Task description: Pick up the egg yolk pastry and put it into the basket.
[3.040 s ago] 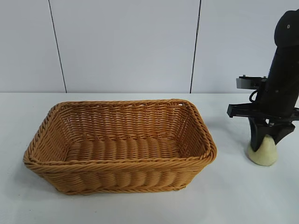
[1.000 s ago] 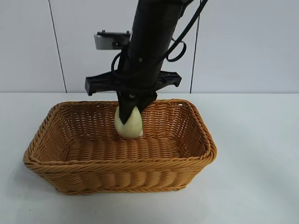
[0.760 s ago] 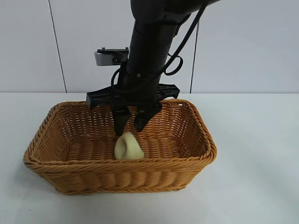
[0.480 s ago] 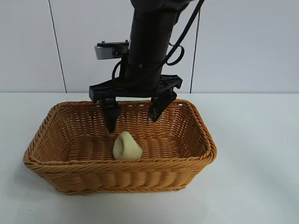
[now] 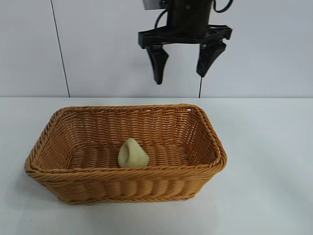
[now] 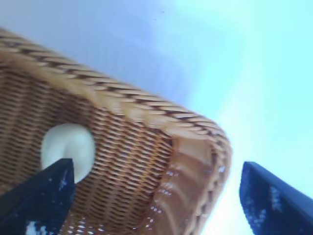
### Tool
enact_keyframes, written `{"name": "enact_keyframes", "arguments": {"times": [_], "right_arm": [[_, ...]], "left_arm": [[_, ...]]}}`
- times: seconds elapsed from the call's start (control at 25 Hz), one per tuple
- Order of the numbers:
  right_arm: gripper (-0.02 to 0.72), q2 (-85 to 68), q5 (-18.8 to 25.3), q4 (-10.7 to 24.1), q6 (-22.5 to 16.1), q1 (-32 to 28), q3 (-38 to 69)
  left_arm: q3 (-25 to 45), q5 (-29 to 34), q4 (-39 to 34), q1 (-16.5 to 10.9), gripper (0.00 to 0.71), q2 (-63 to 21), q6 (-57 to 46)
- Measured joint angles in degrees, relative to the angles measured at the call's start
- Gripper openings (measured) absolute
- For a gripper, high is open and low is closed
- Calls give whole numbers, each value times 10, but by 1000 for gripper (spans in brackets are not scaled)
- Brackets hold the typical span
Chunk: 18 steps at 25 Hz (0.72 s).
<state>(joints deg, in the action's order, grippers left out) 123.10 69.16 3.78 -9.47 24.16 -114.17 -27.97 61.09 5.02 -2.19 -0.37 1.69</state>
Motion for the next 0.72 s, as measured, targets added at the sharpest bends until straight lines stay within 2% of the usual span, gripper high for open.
{"name": "enact_keyframes", "arguments": {"times": [0.36, 0.52, 0.72], "right_arm": [[633, 0, 0, 4, 1, -165, 0], [633, 0, 0, 6, 3, -209, 0], [633, 0, 0, 3, 11, -236, 0]], "left_arm": [[0, 0, 0, 0, 695, 0, 0], [0, 0, 0, 0, 695, 0, 0], [0, 0, 0, 0, 696, 0, 0]]}}
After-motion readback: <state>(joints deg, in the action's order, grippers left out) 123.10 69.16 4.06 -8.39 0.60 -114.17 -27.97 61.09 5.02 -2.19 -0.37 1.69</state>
